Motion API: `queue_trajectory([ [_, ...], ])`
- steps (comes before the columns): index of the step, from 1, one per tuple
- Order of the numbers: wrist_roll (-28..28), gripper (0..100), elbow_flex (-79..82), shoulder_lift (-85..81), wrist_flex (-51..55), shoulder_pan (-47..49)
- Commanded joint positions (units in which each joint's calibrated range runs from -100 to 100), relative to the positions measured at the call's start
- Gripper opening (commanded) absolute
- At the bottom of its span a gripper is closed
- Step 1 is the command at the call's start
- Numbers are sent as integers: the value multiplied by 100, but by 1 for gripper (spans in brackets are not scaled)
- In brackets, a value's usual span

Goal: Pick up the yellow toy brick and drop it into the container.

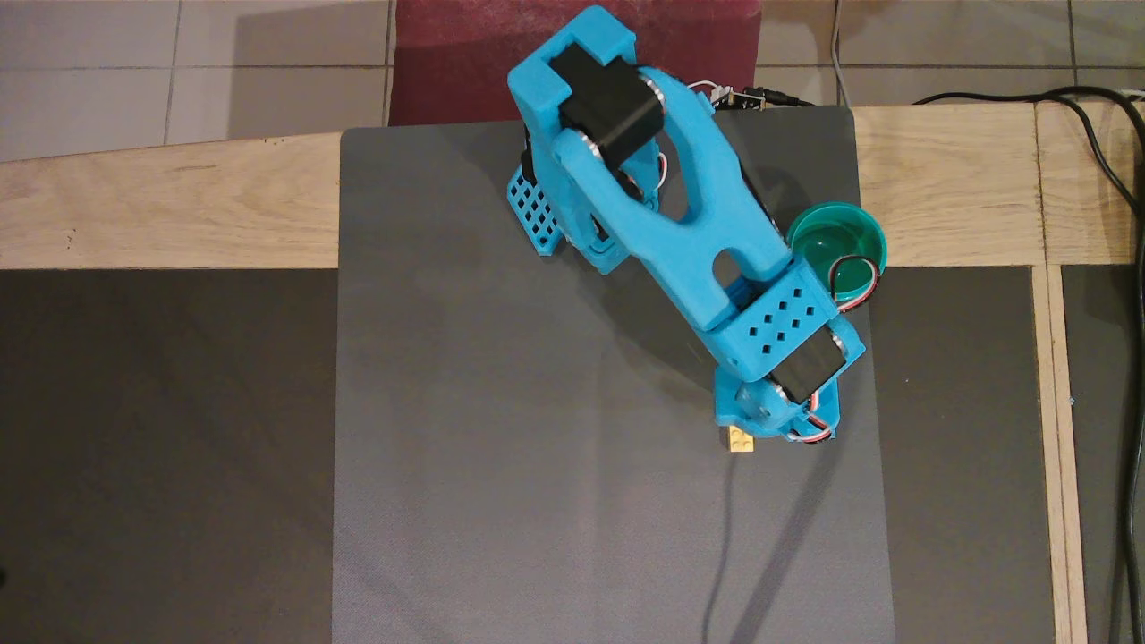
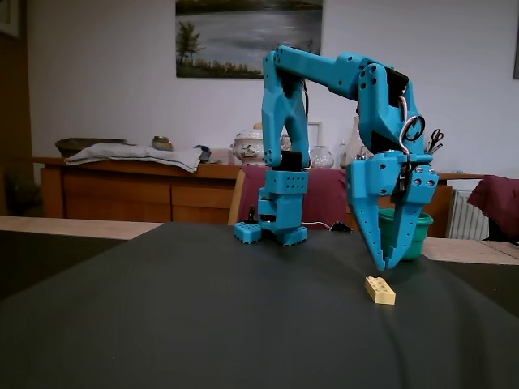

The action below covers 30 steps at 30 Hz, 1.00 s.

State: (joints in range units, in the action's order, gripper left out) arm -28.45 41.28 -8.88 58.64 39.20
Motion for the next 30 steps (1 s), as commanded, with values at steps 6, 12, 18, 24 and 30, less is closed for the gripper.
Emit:
queue_trajectory([
  [6, -328, 0, -211, -81, -23, -465],
  [12, -328, 3, -211, -48, -14, -442],
  [18, -307, 24, -211, -73, -14, -473],
  [24, -370, 24, -130, -6, -58, -473],
  [30, -469, 24, -121, -6, -14, -512],
])
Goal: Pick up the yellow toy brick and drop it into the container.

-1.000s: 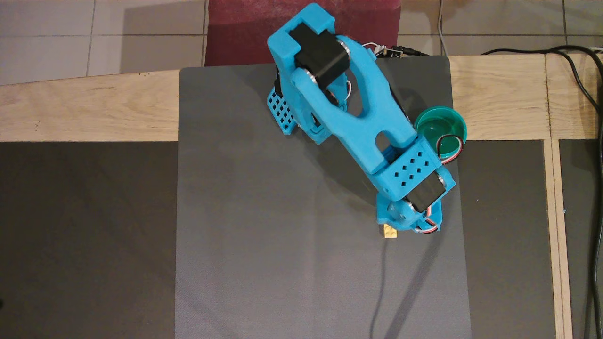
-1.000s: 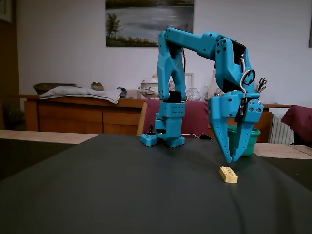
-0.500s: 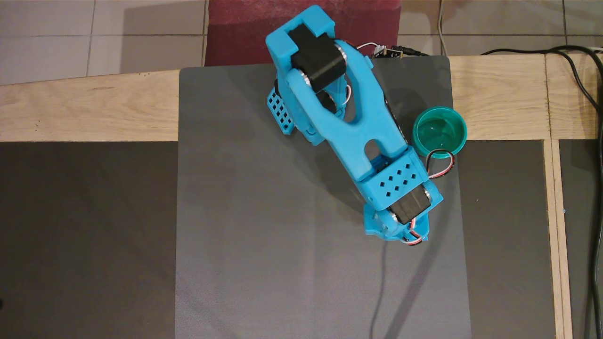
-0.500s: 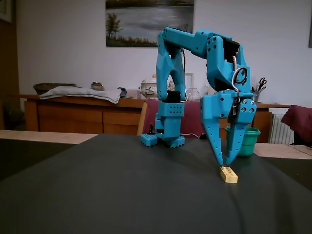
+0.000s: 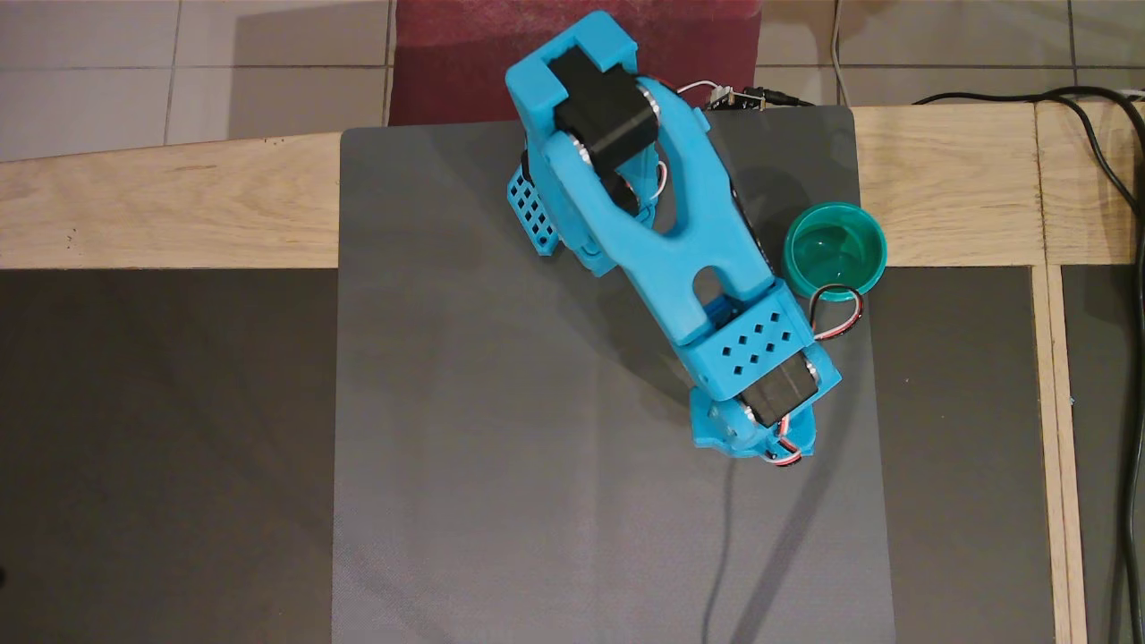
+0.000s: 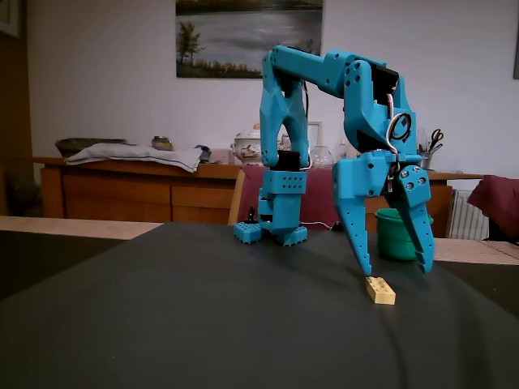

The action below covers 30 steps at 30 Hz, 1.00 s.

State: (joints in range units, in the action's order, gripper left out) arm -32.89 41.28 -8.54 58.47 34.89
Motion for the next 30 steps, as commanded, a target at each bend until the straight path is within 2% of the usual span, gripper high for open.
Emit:
queue_trajectory([
  [1, -30, 24, -121, -40, 4, -104],
  [11, -265, 24, 114, -31, -41, -460],
  [30, -41, 24, 439, 357, -458, -267],
])
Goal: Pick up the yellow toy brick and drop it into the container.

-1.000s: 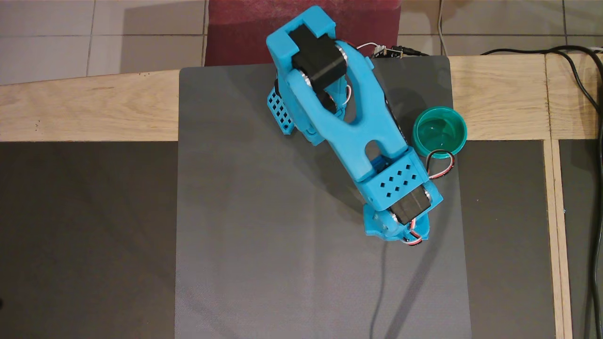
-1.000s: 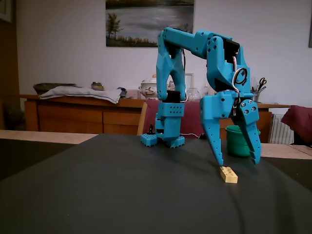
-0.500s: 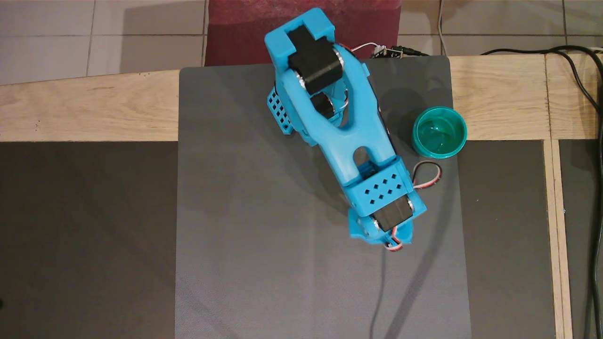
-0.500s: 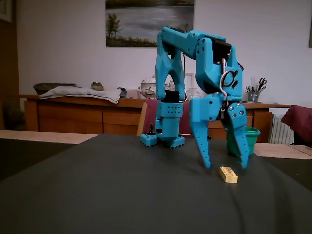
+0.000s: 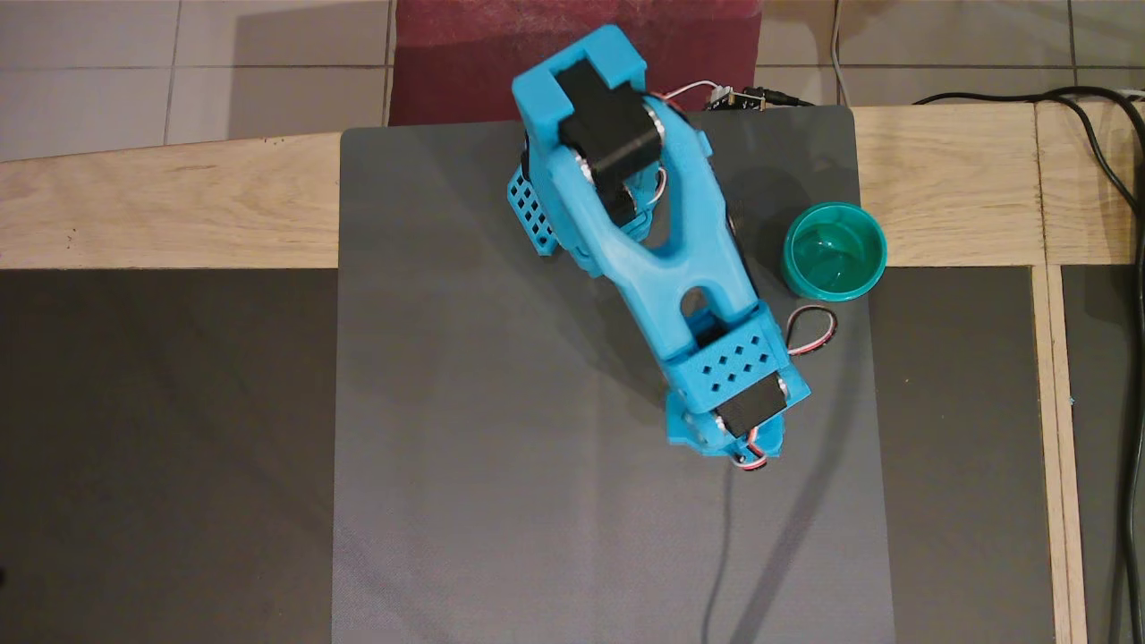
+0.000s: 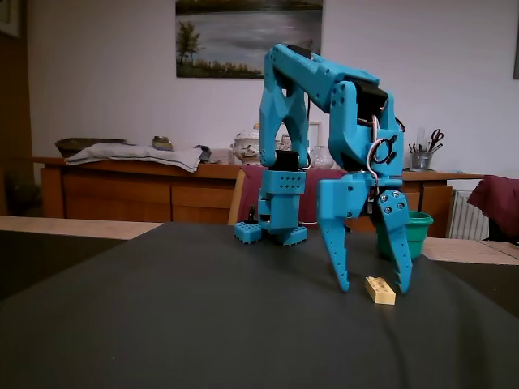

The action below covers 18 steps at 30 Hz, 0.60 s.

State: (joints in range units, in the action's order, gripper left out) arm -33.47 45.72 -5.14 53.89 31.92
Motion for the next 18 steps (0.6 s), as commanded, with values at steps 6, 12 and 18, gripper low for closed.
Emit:
queue_trajectory([
  [6, -14, 19, 112, 25, -10, 22],
  [12, 7, 0, 112, 25, -10, -16],
  [18, 7, 0, 85, -68, 35, -32],
])
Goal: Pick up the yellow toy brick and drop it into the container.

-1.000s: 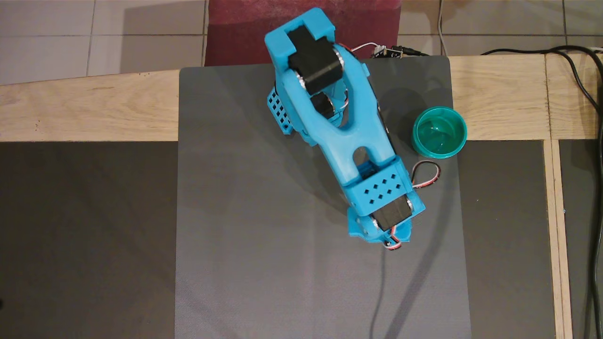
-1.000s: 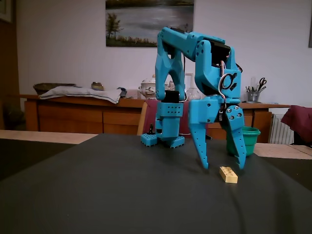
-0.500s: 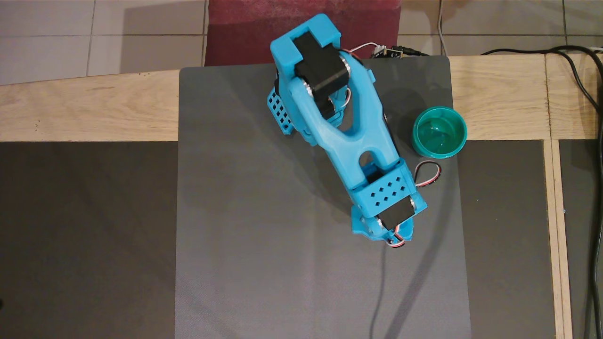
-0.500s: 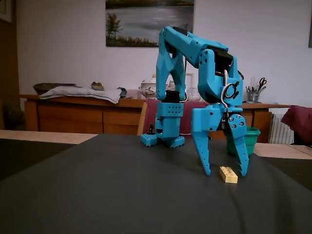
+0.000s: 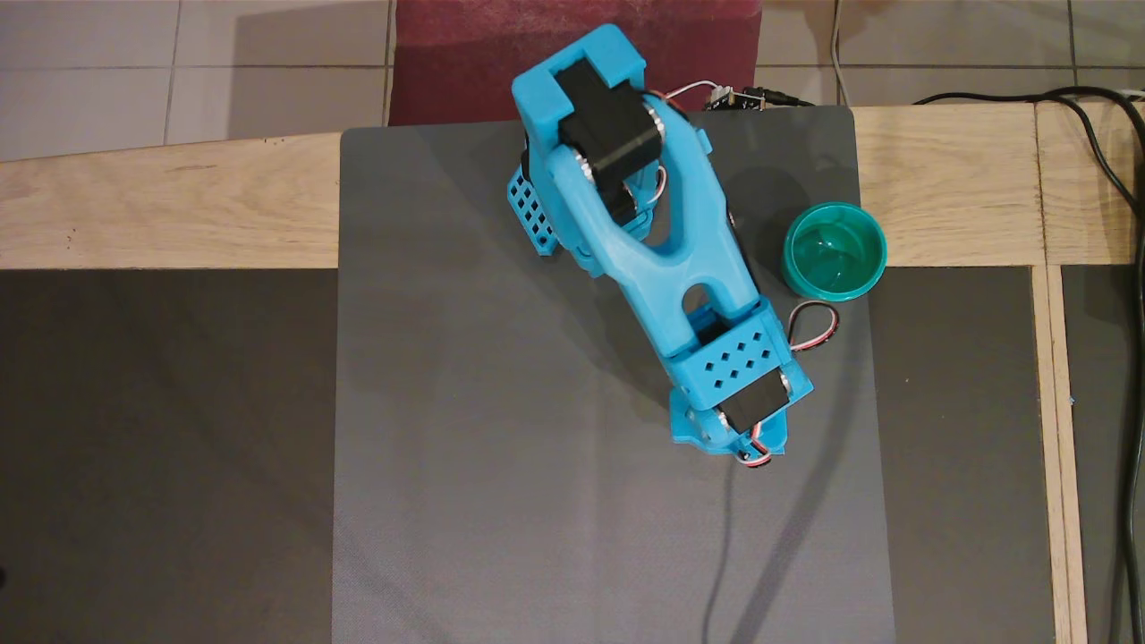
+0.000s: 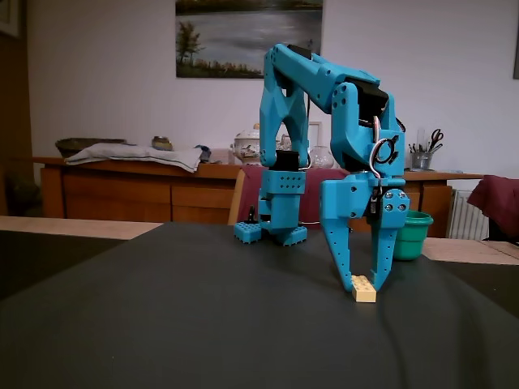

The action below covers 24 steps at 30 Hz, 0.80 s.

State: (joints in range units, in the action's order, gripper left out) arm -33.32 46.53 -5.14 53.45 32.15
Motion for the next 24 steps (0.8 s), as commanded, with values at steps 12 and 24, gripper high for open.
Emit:
queue_trajectory([
  [12, 232, 0, -1693, -1282, 2238, 217],
  [24, 969, 0, -2298, -2378, 3695, 2391],
])
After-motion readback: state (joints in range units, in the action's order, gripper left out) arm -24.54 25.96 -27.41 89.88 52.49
